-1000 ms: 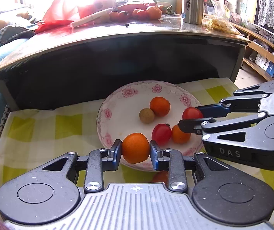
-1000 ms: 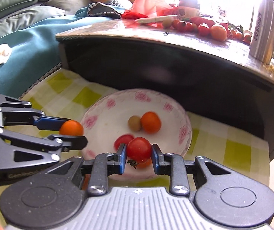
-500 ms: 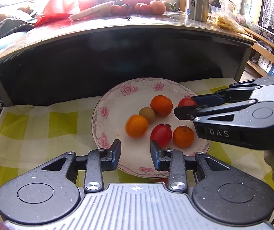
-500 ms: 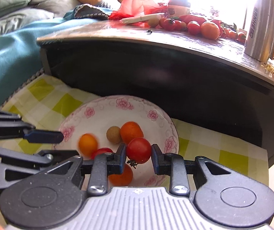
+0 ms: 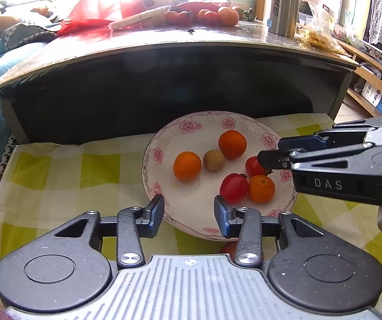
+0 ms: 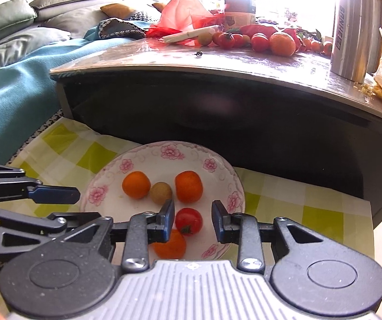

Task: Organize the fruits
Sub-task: 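Move the right tool to the large red plum while the left tool approaches a brown kiwi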

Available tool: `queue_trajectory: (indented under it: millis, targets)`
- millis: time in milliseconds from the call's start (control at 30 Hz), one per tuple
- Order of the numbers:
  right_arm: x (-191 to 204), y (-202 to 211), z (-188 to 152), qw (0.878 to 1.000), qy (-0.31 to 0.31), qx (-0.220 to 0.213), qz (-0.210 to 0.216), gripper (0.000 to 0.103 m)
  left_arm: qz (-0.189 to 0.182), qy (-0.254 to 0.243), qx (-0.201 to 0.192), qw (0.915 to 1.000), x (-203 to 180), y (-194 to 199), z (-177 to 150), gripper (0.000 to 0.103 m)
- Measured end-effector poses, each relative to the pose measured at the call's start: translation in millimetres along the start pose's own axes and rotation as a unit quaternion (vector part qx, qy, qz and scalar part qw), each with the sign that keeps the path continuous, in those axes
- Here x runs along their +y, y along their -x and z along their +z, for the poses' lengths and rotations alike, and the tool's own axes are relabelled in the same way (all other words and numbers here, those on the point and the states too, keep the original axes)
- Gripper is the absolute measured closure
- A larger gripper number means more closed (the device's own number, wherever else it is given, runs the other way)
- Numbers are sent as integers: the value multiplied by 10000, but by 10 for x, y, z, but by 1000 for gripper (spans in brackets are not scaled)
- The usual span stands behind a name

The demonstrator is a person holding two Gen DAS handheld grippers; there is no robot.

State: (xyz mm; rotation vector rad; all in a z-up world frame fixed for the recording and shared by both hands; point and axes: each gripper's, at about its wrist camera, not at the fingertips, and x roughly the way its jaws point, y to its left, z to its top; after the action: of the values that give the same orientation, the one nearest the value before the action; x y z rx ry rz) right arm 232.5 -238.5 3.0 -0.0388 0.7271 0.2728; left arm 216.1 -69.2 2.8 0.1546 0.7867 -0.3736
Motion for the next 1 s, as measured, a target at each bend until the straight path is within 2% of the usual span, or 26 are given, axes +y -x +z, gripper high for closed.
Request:
queue_trajectory:
  millis: [300, 433, 533, 633, 800, 1000]
  targets:
    - [193, 214, -171, 9991, 76, 139, 382, 69, -185, -163, 158, 9996, 83, 189, -214, 45]
    - [261, 329, -269, 9976, 26, 263, 639, 60, -273, -290, 311, 9987, 148, 307, -386, 44]
    - [315, 353, -344, 9955, 19, 431, 845, 59, -329, -531, 481, 9969, 172, 364, -500, 44]
    - [362, 281, -394, 9922, -124, 655, 1050, 58, -416, -749, 614, 9944, 184, 388, -605, 43]
    - [404, 62, -432, 9848, -578, 995, 1299, 56, -521, -802, 705, 9929, 174, 368, -703, 41]
    - [433, -149, -454, 9800, -990, 1025, 1390, 53, -612, -891, 617, 9922, 129, 347, -730, 39]
